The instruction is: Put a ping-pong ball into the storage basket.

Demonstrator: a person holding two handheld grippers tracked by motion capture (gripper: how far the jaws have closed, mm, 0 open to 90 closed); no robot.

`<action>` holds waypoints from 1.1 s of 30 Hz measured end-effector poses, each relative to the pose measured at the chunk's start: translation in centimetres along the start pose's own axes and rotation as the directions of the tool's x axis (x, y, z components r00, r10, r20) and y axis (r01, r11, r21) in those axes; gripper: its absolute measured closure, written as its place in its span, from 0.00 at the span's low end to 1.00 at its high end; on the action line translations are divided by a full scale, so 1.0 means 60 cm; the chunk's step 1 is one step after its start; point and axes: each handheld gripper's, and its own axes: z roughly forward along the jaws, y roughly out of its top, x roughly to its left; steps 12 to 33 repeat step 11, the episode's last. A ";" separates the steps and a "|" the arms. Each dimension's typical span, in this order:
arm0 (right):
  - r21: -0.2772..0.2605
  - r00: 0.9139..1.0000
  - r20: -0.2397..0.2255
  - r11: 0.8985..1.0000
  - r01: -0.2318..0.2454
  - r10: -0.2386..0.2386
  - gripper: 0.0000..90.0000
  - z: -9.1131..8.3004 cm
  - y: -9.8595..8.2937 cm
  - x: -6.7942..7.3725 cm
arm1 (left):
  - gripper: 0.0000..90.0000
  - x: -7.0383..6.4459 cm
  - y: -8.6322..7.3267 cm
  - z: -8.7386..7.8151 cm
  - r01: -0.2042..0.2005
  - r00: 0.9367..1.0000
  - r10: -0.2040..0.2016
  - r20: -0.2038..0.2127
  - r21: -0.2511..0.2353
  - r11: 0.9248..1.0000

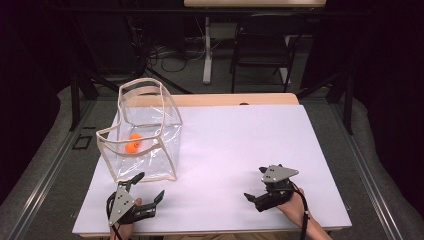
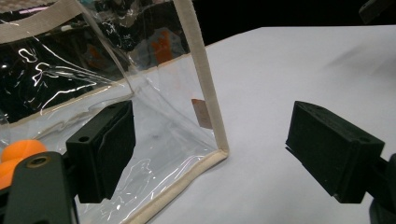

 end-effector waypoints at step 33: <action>-0.012 1.000 0.002 1.000 -0.017 0.017 0.02 -0.008 -0.014 0.002 | 0.17 0.000 0.000 0.002 -0.004 1.000 0.004 0.002 0.009 1.000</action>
